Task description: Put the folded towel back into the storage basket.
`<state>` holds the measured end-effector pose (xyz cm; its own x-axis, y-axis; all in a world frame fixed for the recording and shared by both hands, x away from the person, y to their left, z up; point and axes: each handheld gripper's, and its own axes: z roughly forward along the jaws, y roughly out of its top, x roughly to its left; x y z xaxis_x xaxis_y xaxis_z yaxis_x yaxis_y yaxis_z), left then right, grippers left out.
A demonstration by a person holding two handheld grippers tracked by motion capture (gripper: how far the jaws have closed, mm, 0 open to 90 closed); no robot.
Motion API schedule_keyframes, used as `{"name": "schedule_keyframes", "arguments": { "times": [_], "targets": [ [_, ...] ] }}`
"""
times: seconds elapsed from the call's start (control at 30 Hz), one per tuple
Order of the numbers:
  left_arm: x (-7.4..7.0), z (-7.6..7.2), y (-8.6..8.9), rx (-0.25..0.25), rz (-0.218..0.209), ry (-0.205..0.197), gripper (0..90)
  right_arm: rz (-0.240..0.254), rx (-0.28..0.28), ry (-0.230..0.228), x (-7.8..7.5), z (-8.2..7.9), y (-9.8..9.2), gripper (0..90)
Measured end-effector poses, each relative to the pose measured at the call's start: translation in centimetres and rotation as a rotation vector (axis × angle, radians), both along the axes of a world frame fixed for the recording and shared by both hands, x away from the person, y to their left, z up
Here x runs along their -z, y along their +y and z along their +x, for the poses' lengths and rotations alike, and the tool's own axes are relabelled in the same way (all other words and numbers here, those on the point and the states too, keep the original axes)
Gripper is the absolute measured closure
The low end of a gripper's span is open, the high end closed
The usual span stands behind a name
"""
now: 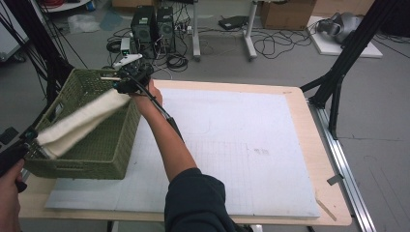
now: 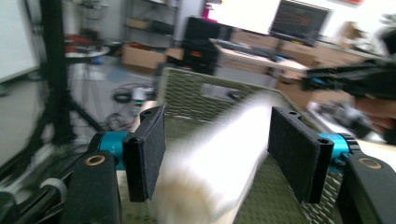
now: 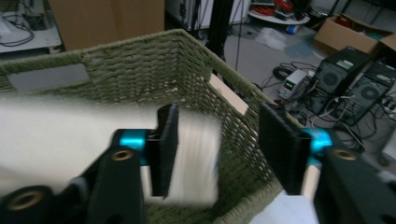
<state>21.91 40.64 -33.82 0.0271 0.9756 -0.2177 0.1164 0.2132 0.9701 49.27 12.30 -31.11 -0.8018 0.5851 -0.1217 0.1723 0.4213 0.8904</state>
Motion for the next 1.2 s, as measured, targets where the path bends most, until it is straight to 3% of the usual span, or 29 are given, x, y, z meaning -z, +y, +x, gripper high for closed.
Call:
{"name": "schedule_keyframes", "arguments": {
  "times": [0.37,0.6,0.77,0.93,1.2],
  "targets": [
    [-0.6,-0.1,-0.7,0.061,-0.017,-0.036,31.8,0.031,-0.018,-0.019,-1.5,-0.8,-1.5,41.7],
    [-0.7,0.4,-1.7,0.133,-0.034,-0.023,27.4,0.018,-0.027,-0.011,-2.4,-1.6,-3.3,35.3],
    [-0.6,1.0,-2.8,0.183,-0.030,-0.005,21.5,0.020,-0.034,-0.017,-3.1,-2.3,-5.7,28.8],
    [-0.7,1.7,-4.4,0.252,-0.021,0.001,21.5,0.019,-0.029,0.010,-2.8,-3.0,-8.5,21.9],
    [-0.8,2.9,-7.8,0.354,-0.004,0.012,21.7,0.037,-0.023,0.017,-2.4,-4.8,-14.1,18.4]
  ]
}}
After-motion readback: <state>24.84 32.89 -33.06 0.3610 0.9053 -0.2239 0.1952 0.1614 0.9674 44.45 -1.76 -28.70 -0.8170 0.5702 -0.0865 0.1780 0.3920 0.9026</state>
